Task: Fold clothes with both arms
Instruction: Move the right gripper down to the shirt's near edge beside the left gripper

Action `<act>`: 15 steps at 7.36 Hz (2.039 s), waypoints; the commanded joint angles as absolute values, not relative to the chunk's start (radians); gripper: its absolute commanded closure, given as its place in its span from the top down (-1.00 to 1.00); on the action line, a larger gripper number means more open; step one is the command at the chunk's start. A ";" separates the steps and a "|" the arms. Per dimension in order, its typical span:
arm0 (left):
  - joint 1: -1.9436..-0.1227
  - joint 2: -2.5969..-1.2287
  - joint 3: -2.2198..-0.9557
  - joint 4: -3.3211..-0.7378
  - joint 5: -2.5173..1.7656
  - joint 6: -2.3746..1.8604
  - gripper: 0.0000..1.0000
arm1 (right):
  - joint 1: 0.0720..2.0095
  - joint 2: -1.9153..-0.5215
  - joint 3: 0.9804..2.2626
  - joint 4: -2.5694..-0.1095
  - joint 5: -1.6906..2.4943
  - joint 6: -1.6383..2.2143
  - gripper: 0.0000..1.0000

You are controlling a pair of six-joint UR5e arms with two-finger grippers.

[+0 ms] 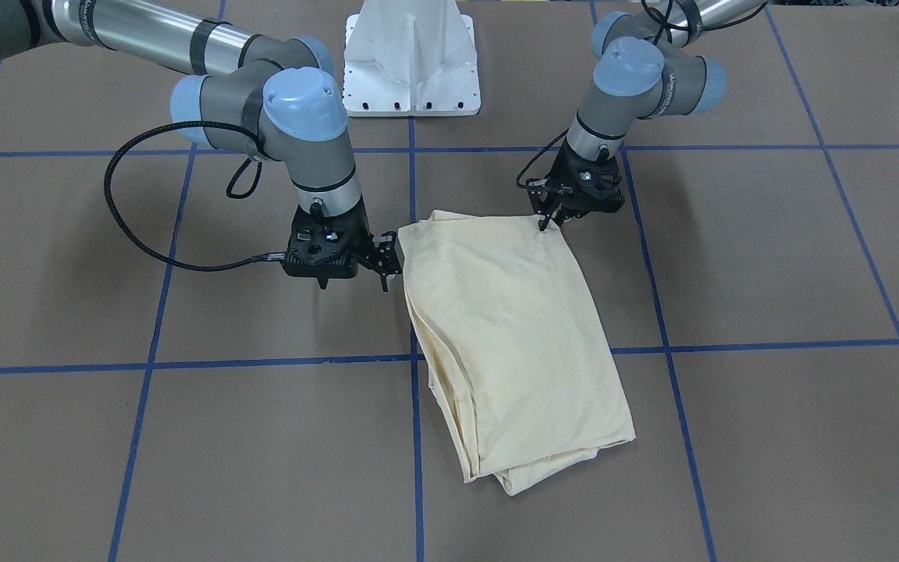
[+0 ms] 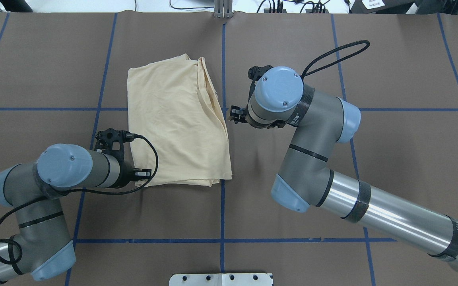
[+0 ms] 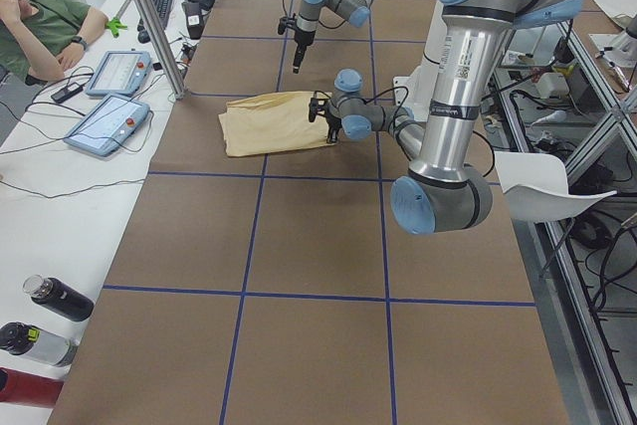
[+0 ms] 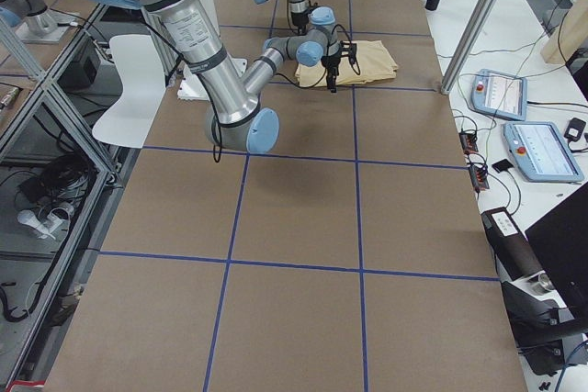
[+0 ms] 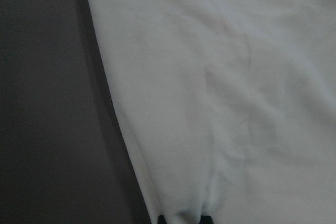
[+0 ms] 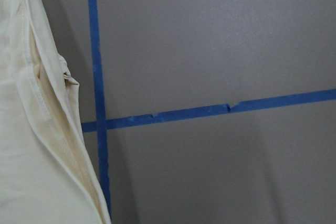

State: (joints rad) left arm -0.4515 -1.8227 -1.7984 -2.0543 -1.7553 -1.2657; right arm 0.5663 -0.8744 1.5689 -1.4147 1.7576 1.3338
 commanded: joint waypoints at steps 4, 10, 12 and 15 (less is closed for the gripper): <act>-0.449 -1.824 -1.801 -2.049 -1.755 -1.267 -1.00 | 0.453 -0.848 1.566 -1.405 1.672 1.708 0.98; -0.449 -1.825 -1.802 -2.051 -1.755 -1.267 -1.00 | 0.387 -0.719 1.413 -1.419 1.666 2.063 0.81; -0.449 -1.824 -1.812 -2.051 -1.755 -1.267 -1.00 | 0.361 -0.719 1.411 -1.425 1.654 2.086 0.77; -0.449 -1.824 -1.812 -2.049 -1.755 -1.267 -1.00 | 0.345 -0.715 1.408 -1.450 1.634 2.114 0.65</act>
